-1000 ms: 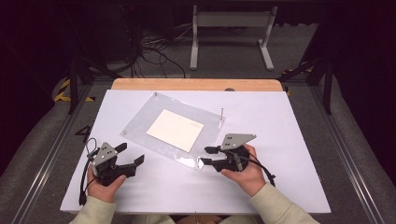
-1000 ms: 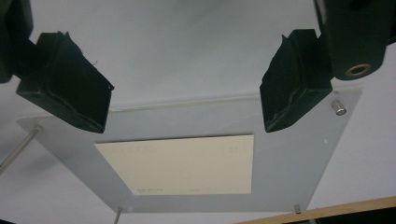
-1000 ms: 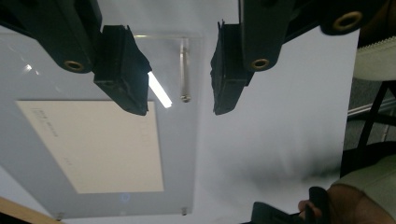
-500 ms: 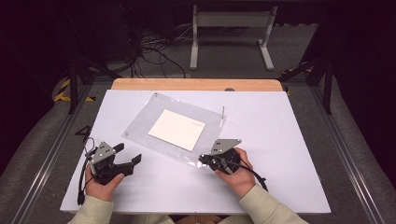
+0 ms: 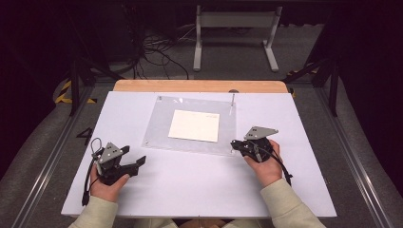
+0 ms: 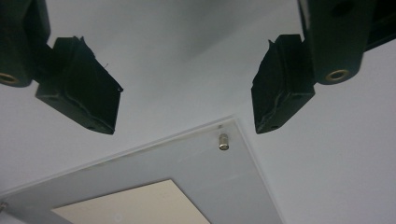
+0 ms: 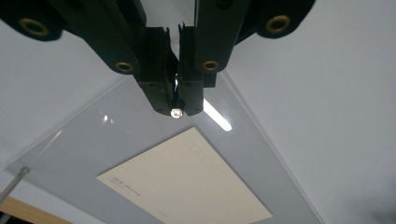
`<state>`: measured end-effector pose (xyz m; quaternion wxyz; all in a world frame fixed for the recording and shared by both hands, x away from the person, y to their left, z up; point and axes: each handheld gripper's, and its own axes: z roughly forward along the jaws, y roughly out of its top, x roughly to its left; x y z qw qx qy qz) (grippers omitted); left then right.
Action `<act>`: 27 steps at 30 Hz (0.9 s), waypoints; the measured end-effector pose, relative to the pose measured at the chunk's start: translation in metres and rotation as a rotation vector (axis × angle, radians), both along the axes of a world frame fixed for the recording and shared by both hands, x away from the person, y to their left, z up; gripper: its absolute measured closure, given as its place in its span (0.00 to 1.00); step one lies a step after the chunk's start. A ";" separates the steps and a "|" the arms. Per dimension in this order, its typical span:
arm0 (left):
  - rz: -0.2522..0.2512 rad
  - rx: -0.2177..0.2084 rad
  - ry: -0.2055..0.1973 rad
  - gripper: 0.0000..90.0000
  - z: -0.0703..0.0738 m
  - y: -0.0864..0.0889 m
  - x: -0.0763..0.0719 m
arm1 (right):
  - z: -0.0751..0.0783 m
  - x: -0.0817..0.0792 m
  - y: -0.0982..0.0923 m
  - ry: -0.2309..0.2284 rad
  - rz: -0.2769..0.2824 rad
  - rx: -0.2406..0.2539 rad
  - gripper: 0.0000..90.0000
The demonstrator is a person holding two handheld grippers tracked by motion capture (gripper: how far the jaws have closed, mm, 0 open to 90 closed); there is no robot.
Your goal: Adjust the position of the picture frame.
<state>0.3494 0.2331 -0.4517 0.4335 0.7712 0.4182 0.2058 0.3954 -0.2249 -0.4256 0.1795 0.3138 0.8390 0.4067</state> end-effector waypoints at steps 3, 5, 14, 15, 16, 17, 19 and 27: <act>0.001 0.026 0.020 0.36 0.000 -0.004 0.007 | -0.003 0.001 -0.001 0.005 0.001 0.020 0.93; 0.001 0.043 0.032 0.44 0.000 -0.007 0.013 | -0.003 0.001 -0.001 0.004 -0.004 0.018 0.93; 0.003 0.053 0.081 0.64 0.000 -0.016 0.055 | -0.005 0.001 -0.001 0.010 -0.003 0.027 0.93; 0.004 0.059 0.085 0.66 0.000 -0.017 0.059 | -0.005 0.001 -0.001 0.011 -0.003 0.029 0.93; 0.000 0.055 0.087 0.68 0.000 -0.018 0.063 | -0.006 0.001 -0.002 0.010 -0.002 0.030 0.93; 0.001 0.048 0.080 0.70 -0.001 -0.019 0.067 | -0.006 0.001 -0.002 0.010 -0.001 0.032 0.93; -0.006 0.067 0.096 0.75 -0.002 -0.023 0.072 | -0.006 0.002 -0.002 0.011 0.000 0.037 0.93; -0.002 0.119 0.132 0.87 -0.008 -0.024 0.078 | -0.007 0.001 -0.004 0.015 -0.001 0.040 0.93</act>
